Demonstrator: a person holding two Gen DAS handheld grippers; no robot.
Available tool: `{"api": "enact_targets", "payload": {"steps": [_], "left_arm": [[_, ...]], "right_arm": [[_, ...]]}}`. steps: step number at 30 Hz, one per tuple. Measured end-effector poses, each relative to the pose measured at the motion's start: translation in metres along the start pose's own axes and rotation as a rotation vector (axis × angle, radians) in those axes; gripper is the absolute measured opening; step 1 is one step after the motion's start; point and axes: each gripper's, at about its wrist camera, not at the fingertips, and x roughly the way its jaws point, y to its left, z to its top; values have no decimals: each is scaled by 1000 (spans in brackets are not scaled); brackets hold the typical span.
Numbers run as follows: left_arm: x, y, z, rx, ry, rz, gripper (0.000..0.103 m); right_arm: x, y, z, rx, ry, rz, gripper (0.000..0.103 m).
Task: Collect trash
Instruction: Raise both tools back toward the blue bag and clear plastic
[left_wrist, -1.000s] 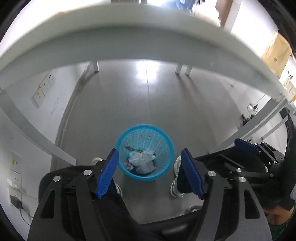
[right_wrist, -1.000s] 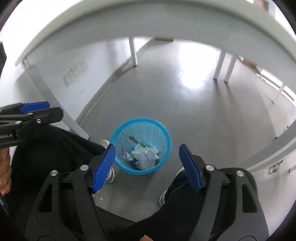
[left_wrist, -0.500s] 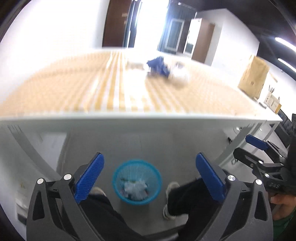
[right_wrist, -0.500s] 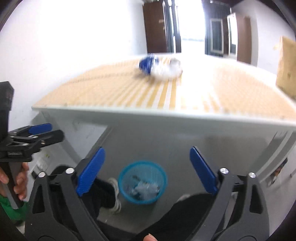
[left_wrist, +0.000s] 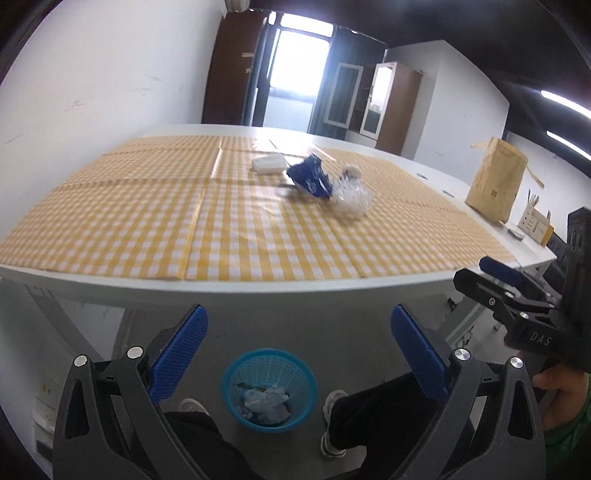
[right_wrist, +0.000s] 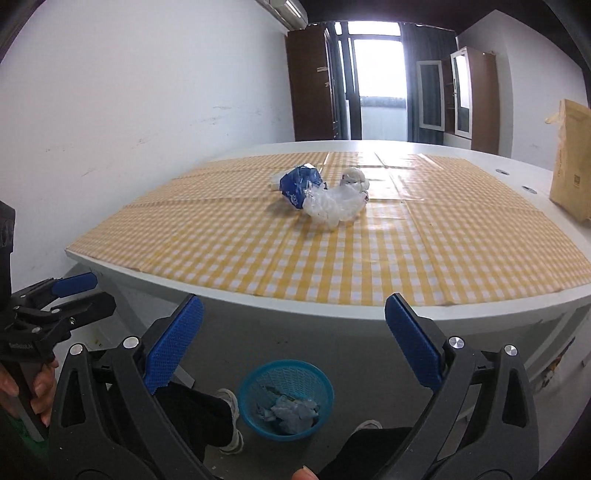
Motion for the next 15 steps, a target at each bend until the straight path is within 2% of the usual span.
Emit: {"api": "enact_targets", "payload": {"steps": [3, 15], "left_arm": [[4, 8, 7, -17, -20, 6, 97], [39, 34, 45, -71, -10, 3, 97]], "right_arm": [[12, -4, 6, 16, 3, -7, 94], [61, -19, 43, 46, 3, 6, 94]]}}
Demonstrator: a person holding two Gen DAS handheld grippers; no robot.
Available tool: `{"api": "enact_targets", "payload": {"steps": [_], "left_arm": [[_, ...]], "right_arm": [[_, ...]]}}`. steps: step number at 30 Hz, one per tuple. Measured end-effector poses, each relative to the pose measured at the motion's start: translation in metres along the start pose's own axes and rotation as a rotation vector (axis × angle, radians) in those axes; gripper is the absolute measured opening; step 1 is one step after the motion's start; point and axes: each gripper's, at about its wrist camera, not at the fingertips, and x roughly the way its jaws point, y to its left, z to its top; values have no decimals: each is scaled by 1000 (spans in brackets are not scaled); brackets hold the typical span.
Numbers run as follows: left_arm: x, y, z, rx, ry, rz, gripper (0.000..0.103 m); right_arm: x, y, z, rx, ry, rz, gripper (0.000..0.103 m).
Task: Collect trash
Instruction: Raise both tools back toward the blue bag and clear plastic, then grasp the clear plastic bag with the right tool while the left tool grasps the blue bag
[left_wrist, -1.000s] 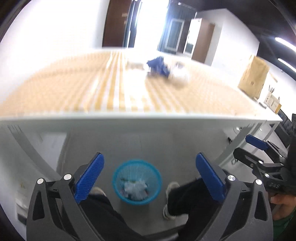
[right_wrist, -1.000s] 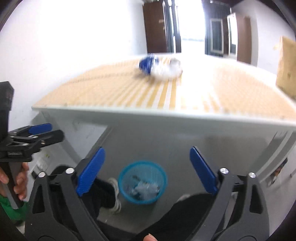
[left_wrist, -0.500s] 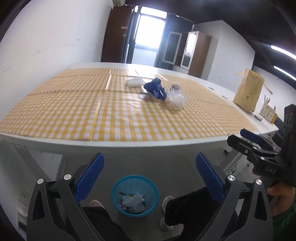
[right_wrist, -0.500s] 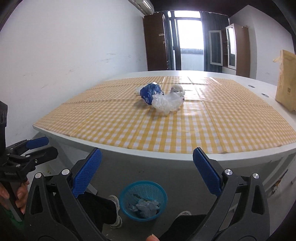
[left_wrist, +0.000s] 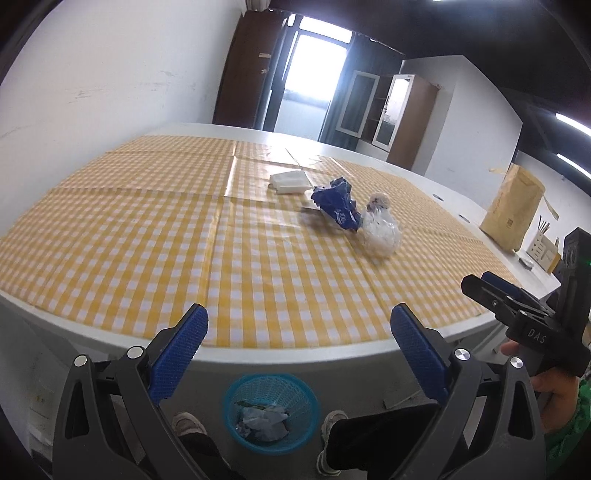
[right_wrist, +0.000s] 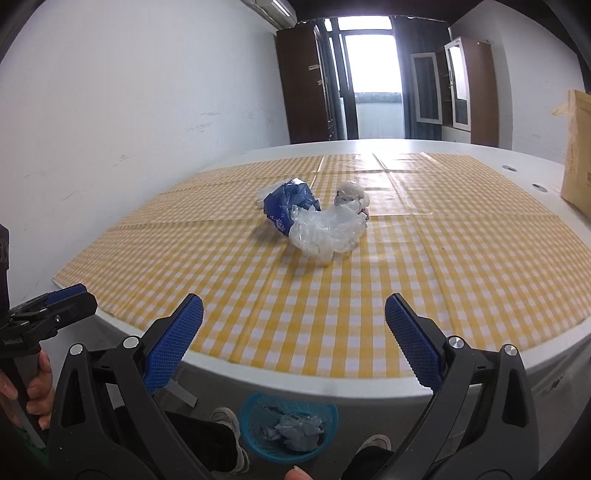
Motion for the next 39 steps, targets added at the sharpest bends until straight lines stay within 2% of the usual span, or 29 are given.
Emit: {"api": "enact_targets", "payload": {"steps": [4, 7, 12, 18, 22, 29, 32, 34, 39], "left_arm": [[10, 10, 1, -41, -4, -1, 97], [19, 15, 1, -39, 25, -6, 97], [29, 26, 13, -86, 26, -19, 97], [48, 21, 17, -41, 56, -10, 97], [57, 22, 28, -43, 61, -21, 97], [79, 19, 49, -11, 78, -19, 97], [93, 20, 52, -16, 93, -18, 97], [103, 19, 55, -22, 108, -29, 97], [127, 2, 73, -7, 128, -42, 97]], "right_arm": [[20, -2, 4, 4, 27, 12, 91], [33, -2, 7, -3, 46, 16, 89], [54, -6, 23, 3, 53, 5, 87], [77, -7, 33, -5, 73, -5, 82], [91, -10, 43, -5, 91, -13, 69], [120, -10, 56, -23, 139, -18, 57], [133, -10, 55, -38, 171, -15, 43], [138, -14, 54, -22, 191, 7, 25], [137, -22, 54, -27, 194, 32, 18]]}}
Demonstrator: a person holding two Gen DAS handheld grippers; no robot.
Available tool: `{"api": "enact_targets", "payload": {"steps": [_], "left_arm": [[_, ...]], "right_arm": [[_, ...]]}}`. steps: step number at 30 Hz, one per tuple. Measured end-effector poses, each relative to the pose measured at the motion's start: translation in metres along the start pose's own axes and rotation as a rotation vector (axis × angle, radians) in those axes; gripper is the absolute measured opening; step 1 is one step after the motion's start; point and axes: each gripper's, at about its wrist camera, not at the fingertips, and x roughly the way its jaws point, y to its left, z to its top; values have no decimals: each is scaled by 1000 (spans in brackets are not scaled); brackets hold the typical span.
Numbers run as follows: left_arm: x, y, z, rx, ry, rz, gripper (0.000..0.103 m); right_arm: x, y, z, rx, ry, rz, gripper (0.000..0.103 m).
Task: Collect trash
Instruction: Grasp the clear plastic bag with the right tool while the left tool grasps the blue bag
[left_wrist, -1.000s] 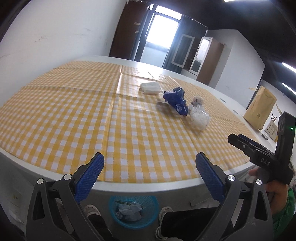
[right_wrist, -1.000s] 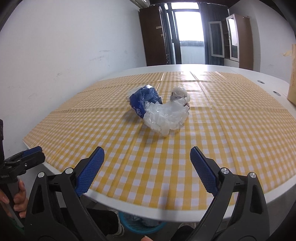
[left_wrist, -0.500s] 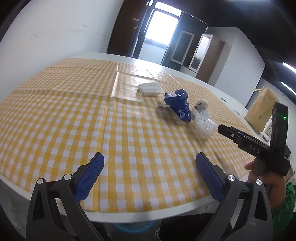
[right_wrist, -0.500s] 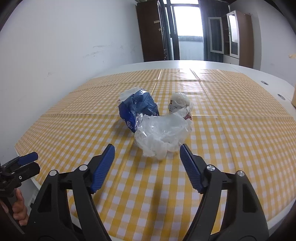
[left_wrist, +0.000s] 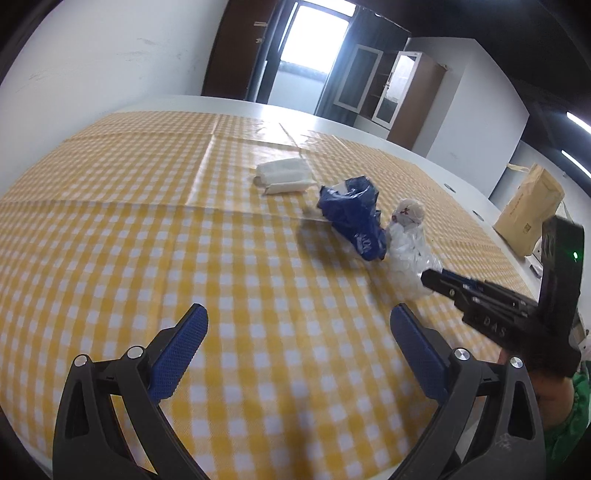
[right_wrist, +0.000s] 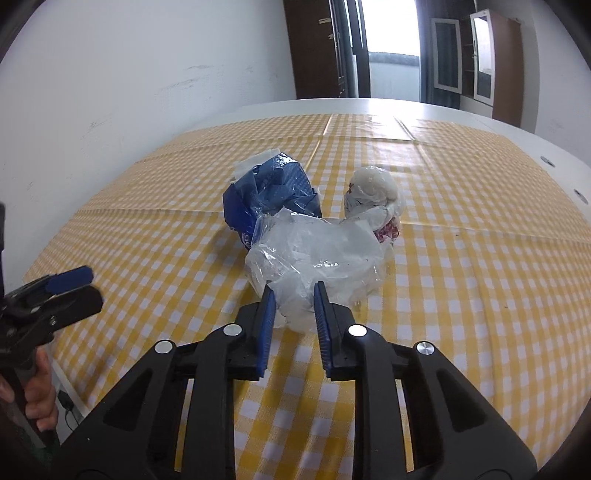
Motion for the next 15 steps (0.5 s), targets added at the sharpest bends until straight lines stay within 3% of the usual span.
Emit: {"api": "enact_targets", "payload": {"steps": [3, 6, 15], "left_arm": [[15, -12, 17, 4, 12, -19, 97], [41, -19, 32, -13, 85, -68, 97], [94, -44, 64, 8, 166, -47, 96]], "right_arm": [[-6, -9, -3, 24, 0, 32, 15], [-22, -20, -10, 54, -31, 55, 13], [-56, -42, -34, 85, -102, 91, 12]]}}
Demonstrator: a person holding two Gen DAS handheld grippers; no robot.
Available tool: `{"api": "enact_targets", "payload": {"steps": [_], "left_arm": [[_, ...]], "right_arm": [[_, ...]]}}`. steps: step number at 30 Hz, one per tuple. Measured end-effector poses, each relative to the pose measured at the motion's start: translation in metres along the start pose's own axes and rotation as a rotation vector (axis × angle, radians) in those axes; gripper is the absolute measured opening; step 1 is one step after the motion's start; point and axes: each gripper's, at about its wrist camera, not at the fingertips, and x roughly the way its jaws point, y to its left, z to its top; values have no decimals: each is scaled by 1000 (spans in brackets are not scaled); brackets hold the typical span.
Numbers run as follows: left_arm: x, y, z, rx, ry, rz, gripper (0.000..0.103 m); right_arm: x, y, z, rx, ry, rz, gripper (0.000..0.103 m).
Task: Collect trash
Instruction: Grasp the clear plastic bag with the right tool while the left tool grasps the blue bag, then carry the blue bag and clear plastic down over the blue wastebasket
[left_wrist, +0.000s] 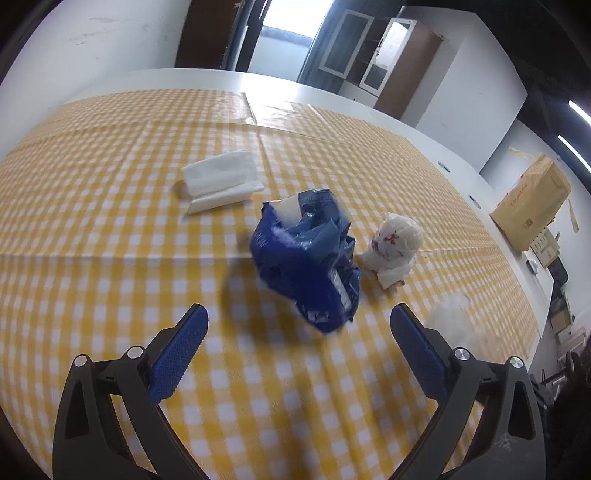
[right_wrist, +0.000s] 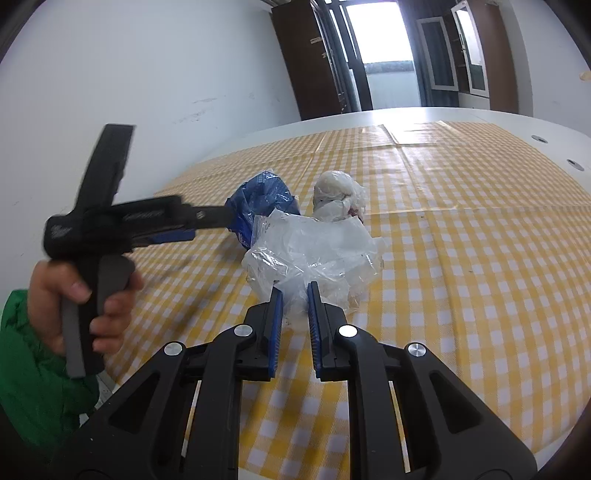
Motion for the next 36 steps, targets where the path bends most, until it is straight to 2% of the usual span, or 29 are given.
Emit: {"api": "enact_targets", "payload": {"steps": [1, 4, 6, 7, 8, 10, 13, 19, 24, 31, 36], "left_arm": [[5, -1, 2, -3, 5, 13, 95], [22, -2, 8, 16, 38, 47, 79], [27, -3, 7, 14, 47, 14, 44], [26, -2, 6, 11, 48, 6, 44], [19, -3, 3, 9, 25, 8, 38], [4, -5, -5, 11, -17, 5, 37], [-36, -3, -33, -3, -108, 11, 36], [-110, 8, -102, -15, -189, -2, 36], [-145, 15, -154, -8, -215, 13, 36], [-173, 15, -189, -8, -228, -5, 36], [-193, 3, -214, 17, -249, -33, 36]], "right_arm": [[-1, -1, -2, 2, -1, 3, 12], [-7, -6, -7, 12, -3, 7, 12], [-13, -11, -13, 23, -2, 8, 12], [-15, -12, -16, 29, -2, 6, 12], [-18, -14, -20, 34, -2, 6, 12], [-22, -15, -25, 40, -1, 9, 12], [-34, -11, -31, 42, -14, 34, 12], [-59, 22, -37, -17, -37, 54, 12], [-71, 50, -63, -56, -12, 28, 12], [-102, 77, -87, -100, -41, 9, 12], [-127, 86, -100, -120, -67, 33, 12]]}}
